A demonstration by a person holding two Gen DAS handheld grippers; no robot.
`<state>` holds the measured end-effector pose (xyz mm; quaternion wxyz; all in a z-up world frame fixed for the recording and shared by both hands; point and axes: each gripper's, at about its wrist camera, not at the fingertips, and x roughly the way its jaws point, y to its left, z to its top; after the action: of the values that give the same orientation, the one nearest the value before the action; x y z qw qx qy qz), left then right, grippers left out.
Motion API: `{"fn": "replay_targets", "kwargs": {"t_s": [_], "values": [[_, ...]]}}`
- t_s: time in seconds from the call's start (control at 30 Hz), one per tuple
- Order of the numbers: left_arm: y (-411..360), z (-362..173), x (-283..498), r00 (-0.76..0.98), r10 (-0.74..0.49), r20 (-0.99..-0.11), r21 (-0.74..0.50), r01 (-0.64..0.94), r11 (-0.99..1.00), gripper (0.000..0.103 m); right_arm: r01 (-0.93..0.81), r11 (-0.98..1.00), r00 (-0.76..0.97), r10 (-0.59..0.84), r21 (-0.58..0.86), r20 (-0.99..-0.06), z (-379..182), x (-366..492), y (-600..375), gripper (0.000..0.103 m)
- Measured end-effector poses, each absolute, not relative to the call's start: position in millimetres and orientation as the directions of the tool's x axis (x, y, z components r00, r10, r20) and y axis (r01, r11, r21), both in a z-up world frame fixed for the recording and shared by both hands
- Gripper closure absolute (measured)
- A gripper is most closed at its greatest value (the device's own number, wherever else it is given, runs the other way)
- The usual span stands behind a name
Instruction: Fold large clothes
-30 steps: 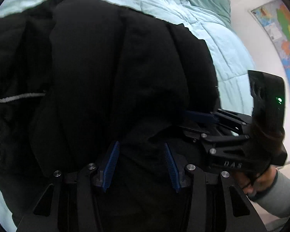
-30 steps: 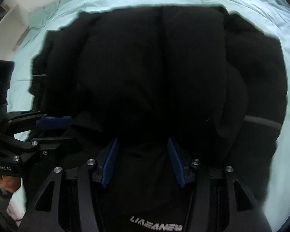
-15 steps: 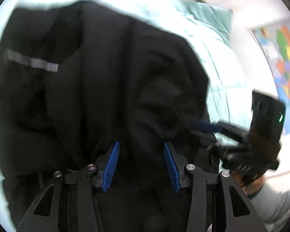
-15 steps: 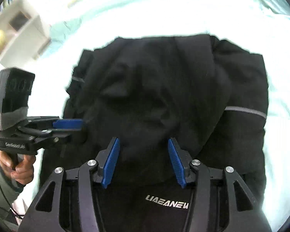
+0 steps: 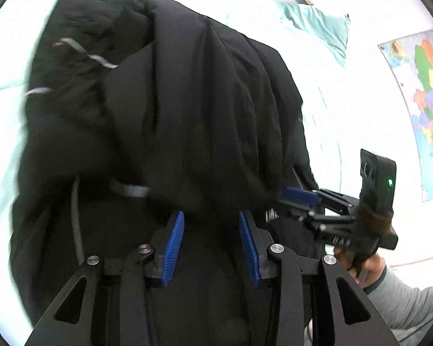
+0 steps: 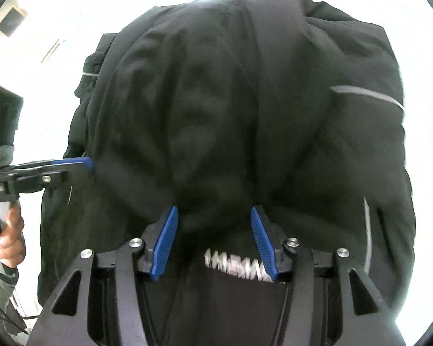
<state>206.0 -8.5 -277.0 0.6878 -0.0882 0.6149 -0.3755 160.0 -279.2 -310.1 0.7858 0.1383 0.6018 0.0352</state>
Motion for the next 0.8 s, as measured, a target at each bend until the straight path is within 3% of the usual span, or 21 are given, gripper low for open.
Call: {"fn": "replay_targets", "kwargs": {"t_s": [0.37, 0.67, 0.8], "values": [[110, -256, 98, 0.083, -0.574, -0.815, -0.551, 0.199, 0.811, 0.061, 0.236, 0.926, 0.302, 0.217, 0.294, -0.928, -263, 39, -313, 0.048], [154, -266, 59, 0.127, -0.487, -0.864, -0.488, 0.025, 0.873, 0.060, 0.370, 0.892, 0.306, 0.146, 0.259, -0.941, -247, -42, -348, 0.047], [177, -287, 46, 0.110, -0.458, -0.882, -0.468, -0.091, 0.879, 0.049, 0.437, 0.870, 0.267, 0.116, 0.227, -0.957, -255, -69, -368, 0.047]]}}
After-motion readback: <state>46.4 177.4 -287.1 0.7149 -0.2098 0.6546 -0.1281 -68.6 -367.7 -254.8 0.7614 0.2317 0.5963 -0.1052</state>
